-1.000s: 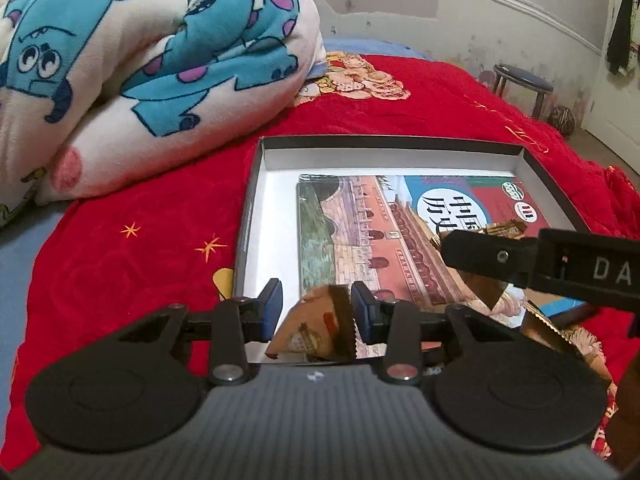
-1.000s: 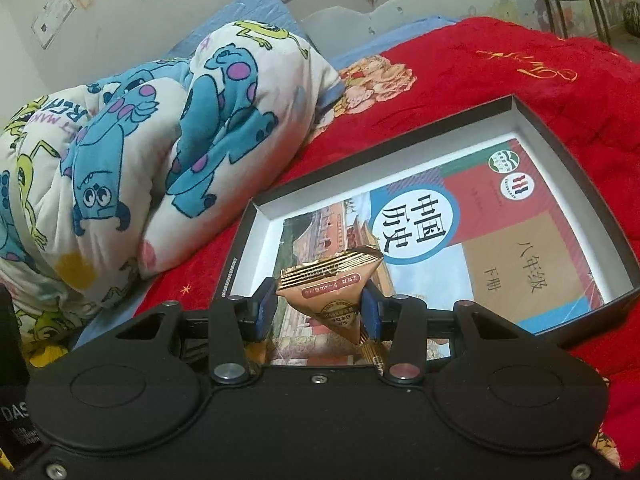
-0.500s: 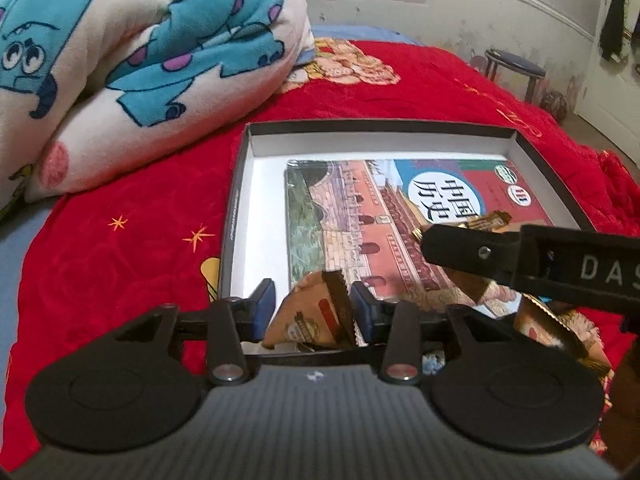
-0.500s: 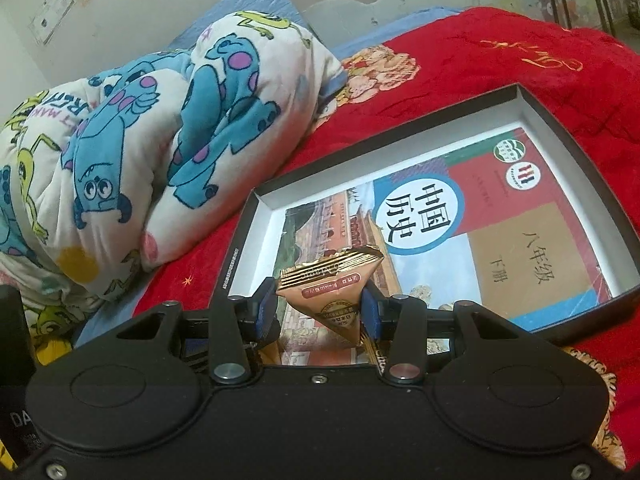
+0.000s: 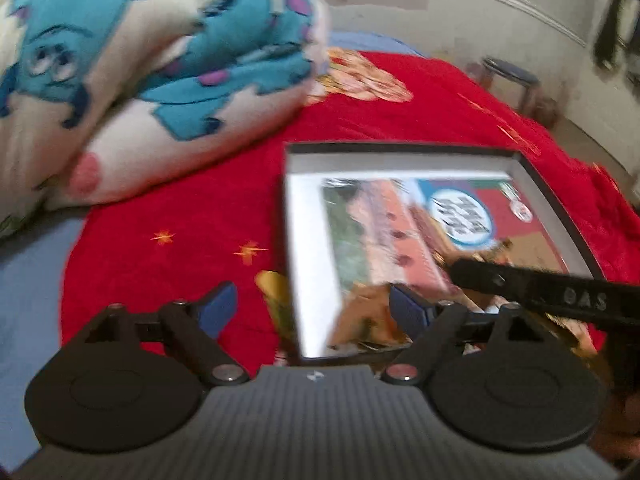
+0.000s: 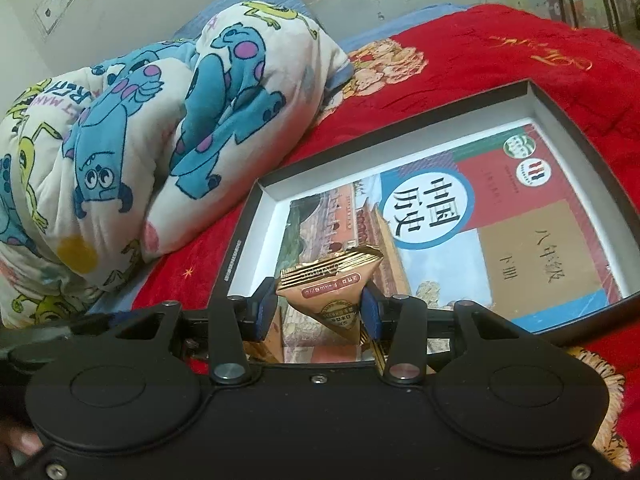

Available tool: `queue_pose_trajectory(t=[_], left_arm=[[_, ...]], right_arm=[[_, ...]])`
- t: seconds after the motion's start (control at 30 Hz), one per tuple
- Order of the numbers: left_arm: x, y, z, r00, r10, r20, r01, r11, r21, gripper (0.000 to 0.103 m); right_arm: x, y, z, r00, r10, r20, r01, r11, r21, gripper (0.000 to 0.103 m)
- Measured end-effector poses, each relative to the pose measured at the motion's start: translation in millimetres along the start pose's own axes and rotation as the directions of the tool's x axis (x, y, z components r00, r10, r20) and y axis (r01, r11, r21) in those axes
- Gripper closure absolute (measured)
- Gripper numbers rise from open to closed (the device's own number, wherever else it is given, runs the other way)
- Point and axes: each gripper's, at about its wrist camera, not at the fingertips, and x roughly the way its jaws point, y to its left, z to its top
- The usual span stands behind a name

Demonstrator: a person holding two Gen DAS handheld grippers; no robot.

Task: Organize objects
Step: 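Lower left tool's packet into the box and open it while right tool releases its packet there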

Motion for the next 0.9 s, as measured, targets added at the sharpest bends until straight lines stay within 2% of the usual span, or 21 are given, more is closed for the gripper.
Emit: queue_pose_trajectory(t=[0.1,0.27,0.37,0.47,0.53,0.6,0.7,0.83,0.9], left_arm=[[0.9,11.6,0.9,1.0,0.016,-0.003,-0.016,0.997,-0.076,0.013],[2.3,9.2,-0.3,0.998,0.055,0.006,-0.054,0.996,-0.067,0.013],[-2.8,6.3,-0.4,0.994,0.091,0.054,-0.087,0.993,-0.078,0.013],[-12.6,3.9,-0.9,0.968,0.208,0.142,-0.198,0.977,-0.079,0.013],[-18.2,5.8,-0.5,0.952,0.245,0.183,-0.231,0.968,-0.095,0.013],[-24.9,12.1,-1.8,0.943,0.263,0.205,-0.236,0.961,-0.146,0.013],[-33.8,20.0,-4.8,0.934,0.275,0.227,-0.23,0.951,-0.206,0.013],[-42.8,24.1,-8.3,0.929,0.272,0.25,-0.214,0.948,-0.235,0.012],[-46.7,22.6,-10.2,0.927,0.266,0.264,-0.203,0.949,-0.243,0.012]], right_arm=[[2.2,0.9,-1.6,1.0,-0.011,-0.006,0.011,1.0,-0.011,0.061],[6.2,3.8,-4.9,1.0,-0.022,-0.015,0.021,0.999,-0.027,0.06],[10.1,6.2,-7.3,0.999,-0.03,-0.024,0.029,0.999,-0.043,0.06],[11.3,11.1,-11.2,0.998,-0.054,-0.019,0.052,0.995,-0.085,0.059],[9.5,12.6,-11.8,0.998,-0.064,-0.012,0.063,0.995,-0.077,0.057],[6.7,12.5,-10.6,0.998,-0.056,-0.009,0.056,0.997,-0.059,0.055],[-2.2,13.4,-8.3,0.999,-0.044,0.028,0.046,0.998,-0.051,0.044],[-17.4,16.9,-3.4,0.997,-0.023,0.074,0.025,0.999,-0.037,0.034],[-29.9,19.1,-1.3,0.995,-0.008,0.1,0.01,1.0,-0.022,0.033]])
